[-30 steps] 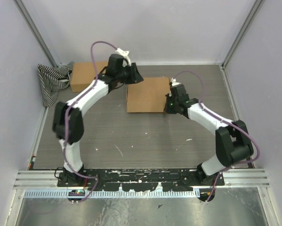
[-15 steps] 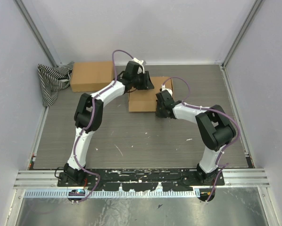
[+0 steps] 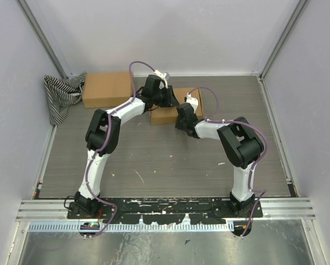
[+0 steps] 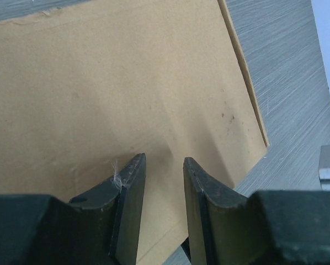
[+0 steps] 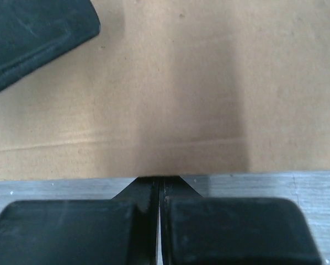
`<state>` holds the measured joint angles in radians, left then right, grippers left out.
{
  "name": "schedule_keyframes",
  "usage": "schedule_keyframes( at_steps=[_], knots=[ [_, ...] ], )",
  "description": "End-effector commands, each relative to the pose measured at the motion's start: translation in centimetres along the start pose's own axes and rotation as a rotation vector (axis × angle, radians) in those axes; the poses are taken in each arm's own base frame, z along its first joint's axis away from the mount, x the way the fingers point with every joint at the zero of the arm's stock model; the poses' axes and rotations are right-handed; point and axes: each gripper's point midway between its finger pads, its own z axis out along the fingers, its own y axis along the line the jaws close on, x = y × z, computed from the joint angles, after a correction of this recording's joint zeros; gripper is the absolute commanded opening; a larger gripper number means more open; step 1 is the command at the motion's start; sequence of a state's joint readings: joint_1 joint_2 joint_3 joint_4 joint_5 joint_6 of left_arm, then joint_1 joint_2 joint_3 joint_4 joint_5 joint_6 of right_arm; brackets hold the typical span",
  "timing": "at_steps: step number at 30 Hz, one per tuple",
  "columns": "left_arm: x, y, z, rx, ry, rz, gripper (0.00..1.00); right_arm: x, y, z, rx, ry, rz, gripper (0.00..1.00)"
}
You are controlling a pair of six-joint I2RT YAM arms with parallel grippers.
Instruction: Fold the paper box
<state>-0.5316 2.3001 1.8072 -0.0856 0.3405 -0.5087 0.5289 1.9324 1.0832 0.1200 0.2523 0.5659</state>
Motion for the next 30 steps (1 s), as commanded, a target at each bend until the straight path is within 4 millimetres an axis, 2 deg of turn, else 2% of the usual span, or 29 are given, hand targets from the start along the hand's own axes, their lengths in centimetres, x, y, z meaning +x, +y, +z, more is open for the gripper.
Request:
schedule_keyframes(
  at_steps=[1, 4, 7, 11, 15, 17, 20, 22, 24, 27, 30],
  knots=[
    [7.6, 1.8, -0.3, -0.036, 0.224, -0.084, 0.41, -3.5, 0.8, 1.6, 0.003, -0.191, 0.084, 0.01],
    [8.5, 1.9, -0.4, -0.03, 0.238, -0.093, 0.4, -3.5, 1.4, 1.8, -0.009, -0.188, 0.069, 0.01],
    [8.7, 1.9, -0.8, -0.029, 0.241, -0.094, 0.39, -3.2, 1.5, 1.1, -0.022, -0.173, 0.051, 0.01],
    [7.8, 1.4, -2.3, -0.04, 0.214, -0.067, 0.49, -3.5, 1.6, -1.7, -0.039, -0.162, 0.016, 0.02],
    [4.2, -0.3, -5.7, -0.064, 0.104, -0.001, 0.7, -4.2, 1.5, -5.0, -0.055, -0.156, -0.038, 0.03],
    [2.5, -1.3, -7.4, -0.071, 0.045, 0.035, 0.77, -4.8, 1.5, -6.6, -0.069, -0.166, -0.049, 0.05],
    [0.1, -2.6, -10.1, -0.081, -0.031, 0.073, 0.99, -5.7, 1.7, -8.8, -0.1, -0.185, -0.053, 0.07],
    [-0.9, -3.5, -12.0, -0.09, -0.069, 0.091, 0.98, -6.4, 2.0, -9.9, -0.117, -0.201, -0.056, 0.08],
    [-1.5, -3.6, -14.1, -0.121, -0.106, 0.102, 0.98, -6.6, 2.5, -10.2, -0.14, -0.187, -0.075, 0.09],
    [-1.4, -3.3, -17.8, -0.189, -0.143, 0.108, 0.98, -5.7, 2.1, -8.9, -0.079, -0.112, -0.106, 0.09],
    [-0.3, -3.0, -22.0, -0.228, -0.205, 0.107, 0.98, -3.9, 1.6, -7.3, -0.047, -0.046, -0.118, 0.08]
  ],
)
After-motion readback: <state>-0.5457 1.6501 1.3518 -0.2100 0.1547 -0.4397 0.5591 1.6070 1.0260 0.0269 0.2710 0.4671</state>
